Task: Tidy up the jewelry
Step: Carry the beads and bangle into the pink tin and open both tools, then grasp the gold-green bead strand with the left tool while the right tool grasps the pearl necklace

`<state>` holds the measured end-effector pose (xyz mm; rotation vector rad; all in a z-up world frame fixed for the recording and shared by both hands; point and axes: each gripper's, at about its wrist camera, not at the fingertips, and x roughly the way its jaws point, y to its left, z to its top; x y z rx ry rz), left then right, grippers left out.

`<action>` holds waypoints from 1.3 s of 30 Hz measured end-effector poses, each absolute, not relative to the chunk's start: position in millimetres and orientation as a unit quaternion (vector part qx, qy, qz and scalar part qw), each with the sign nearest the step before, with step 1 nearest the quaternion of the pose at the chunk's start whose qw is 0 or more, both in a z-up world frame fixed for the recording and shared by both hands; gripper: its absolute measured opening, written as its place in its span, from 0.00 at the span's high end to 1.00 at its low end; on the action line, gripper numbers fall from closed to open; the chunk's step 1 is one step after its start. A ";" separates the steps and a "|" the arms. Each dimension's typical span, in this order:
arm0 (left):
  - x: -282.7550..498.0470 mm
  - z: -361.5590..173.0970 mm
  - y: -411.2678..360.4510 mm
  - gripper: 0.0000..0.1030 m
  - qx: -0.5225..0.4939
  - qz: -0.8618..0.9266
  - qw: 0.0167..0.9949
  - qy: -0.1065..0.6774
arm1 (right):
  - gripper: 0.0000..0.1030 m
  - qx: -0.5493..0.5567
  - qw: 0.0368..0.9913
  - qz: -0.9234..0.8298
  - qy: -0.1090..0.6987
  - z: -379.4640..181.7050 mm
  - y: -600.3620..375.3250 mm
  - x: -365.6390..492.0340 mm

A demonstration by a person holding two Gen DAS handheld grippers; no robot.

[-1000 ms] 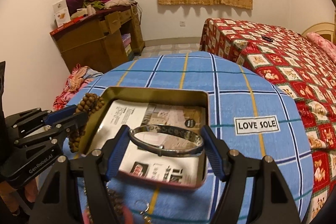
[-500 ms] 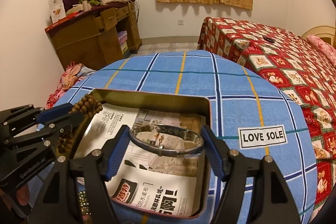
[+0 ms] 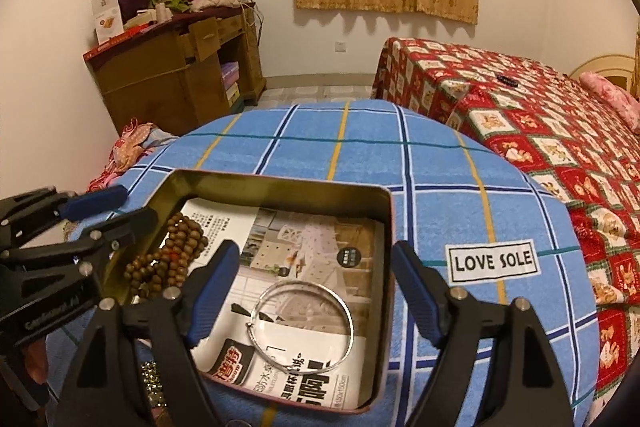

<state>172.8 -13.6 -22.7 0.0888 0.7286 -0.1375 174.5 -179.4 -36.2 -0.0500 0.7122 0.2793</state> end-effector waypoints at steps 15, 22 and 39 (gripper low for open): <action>169.5 -24.1 -10.6 0.31 0.049 -0.066 0.927 0.366 | 0.15 -0.010 0.924 0.128 0.360 -45.5 -191.1 166.9; 158.6 -19.9 -8.4 0.31 0.055 -0.055 0.930 0.358 | 0.12 -0.010 0.926 0.127 0.355 -40.7 -191.0 157.6; 79.2 -37.4 4.5 0.31 0.070 -0.031 0.934 0.348 | 0.12 -0.018 0.919 0.097 0.381 -55.0 -222.3 103.3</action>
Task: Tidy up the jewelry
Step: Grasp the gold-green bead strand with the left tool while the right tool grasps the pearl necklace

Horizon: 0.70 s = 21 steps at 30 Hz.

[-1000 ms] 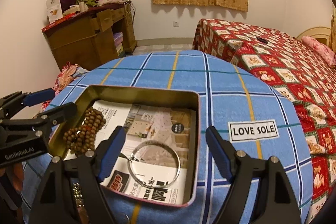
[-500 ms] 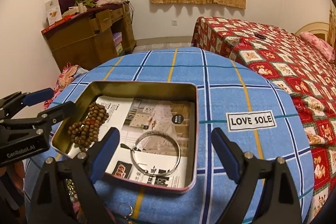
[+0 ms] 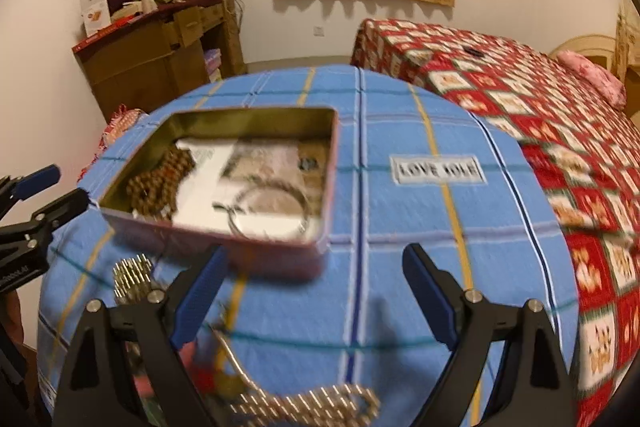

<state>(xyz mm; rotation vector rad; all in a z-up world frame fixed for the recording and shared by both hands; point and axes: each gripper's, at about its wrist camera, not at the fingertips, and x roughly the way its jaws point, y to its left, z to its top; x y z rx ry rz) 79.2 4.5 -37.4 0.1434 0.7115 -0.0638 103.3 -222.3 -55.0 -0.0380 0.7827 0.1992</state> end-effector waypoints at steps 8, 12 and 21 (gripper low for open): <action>66.6 -62.9 -1.5 0.31 0.070 -0.035 0.924 0.375 | 0.12 -0.005 0.915 0.078 0.395 -67.0 -241.9 71.3; 65.4 -60.9 -0.2 0.31 0.060 -0.035 0.927 0.369 | 0.12 -0.005 0.914 0.070 0.399 -71.5 -247.7 58.1; 66.3 -64.5 -8.4 0.31 0.050 -0.058 0.924 0.374 | 0.22 -0.002 0.906 0.077 0.416 -84.9 -243.2 48.3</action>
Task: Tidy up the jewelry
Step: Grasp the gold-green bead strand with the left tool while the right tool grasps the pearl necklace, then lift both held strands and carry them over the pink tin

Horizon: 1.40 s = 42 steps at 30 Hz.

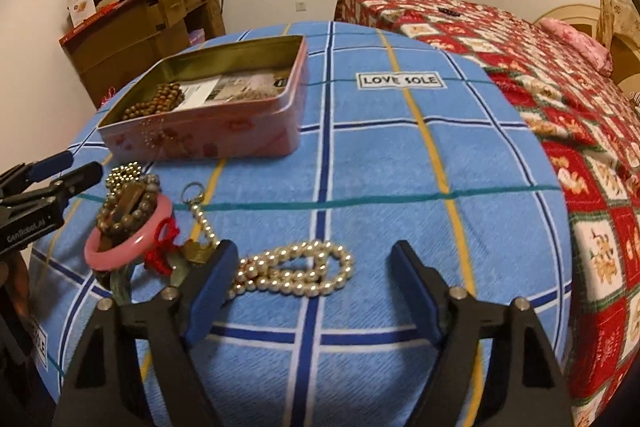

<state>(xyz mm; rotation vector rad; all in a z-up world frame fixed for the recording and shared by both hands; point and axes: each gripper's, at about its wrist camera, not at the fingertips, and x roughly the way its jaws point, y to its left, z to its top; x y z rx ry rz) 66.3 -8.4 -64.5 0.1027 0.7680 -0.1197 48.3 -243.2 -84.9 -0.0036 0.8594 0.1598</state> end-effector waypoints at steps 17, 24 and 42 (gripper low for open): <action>72.2 -73.8 -23.2 0.53 0.035 -0.097 0.913 0.395 | 0.31 0.008 0.907 0.086 0.411 -85.3 -239.8 42.7; 74.1 -76.6 -34.7 0.84 0.044 -0.136 0.905 0.401 | 0.31 0.008 0.908 0.086 0.410 -85.1 -239.0 43.5; 60.7 -68.8 1.9 0.89 0.021 -0.099 0.917 0.386 | 0.73 0.023 0.908 0.113 0.403 -80.5 -239.5 43.5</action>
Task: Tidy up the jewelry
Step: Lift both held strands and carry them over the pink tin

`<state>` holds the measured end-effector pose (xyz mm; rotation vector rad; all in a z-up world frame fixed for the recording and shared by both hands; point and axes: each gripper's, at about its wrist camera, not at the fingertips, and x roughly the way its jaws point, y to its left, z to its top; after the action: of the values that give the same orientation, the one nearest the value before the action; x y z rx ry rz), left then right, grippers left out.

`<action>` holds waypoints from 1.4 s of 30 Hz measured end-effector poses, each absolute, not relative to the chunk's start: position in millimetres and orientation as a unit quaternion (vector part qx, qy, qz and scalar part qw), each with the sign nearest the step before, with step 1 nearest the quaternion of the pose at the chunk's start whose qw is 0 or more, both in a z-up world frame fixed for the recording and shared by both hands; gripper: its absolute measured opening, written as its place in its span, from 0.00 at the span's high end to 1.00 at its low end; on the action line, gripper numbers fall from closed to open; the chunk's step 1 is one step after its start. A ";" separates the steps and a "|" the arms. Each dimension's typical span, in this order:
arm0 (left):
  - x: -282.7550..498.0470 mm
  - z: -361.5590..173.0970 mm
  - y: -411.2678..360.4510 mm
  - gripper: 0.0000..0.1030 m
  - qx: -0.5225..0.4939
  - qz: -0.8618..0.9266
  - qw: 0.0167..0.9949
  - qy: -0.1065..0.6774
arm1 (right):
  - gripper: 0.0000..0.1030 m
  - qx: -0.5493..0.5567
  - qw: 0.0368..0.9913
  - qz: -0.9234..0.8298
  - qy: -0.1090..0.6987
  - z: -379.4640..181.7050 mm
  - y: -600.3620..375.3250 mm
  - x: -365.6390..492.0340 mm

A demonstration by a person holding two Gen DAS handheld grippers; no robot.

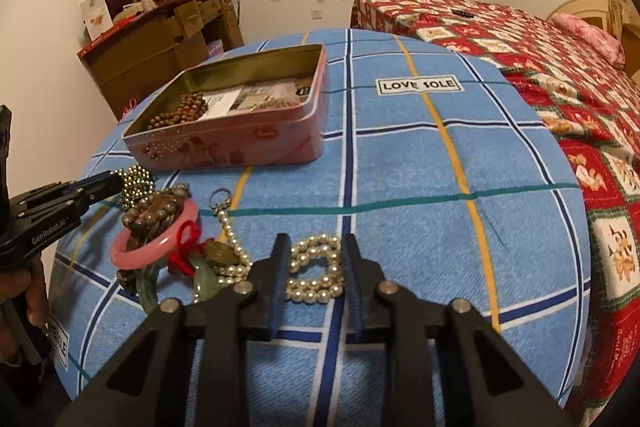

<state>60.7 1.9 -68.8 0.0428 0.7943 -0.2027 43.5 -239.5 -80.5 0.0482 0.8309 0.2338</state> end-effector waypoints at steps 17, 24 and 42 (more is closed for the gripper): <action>58.7 -68.8 0.6 0.89 0.020 -0.098 0.917 0.386 | 0.71 -0.006 0.901 0.105 0.420 -83.2 -241.1 43.0; 57.1 -61.7 3.1 0.89 0.018 -0.094 0.921 0.378 | 0.91 -0.011 0.905 0.115 0.410 -86.1 -239.4 46.0; 53.8 -36.8 3.7 0.89 0.021 -0.097 0.931 0.352 | 0.92 -0.009 0.934 0.115 0.338 -30.2 -239.5 36.2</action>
<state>53.8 3.7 -36.8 0.0428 0.7202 -0.1982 36.2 -239.5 -30.2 -0.0175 0.6903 0.2342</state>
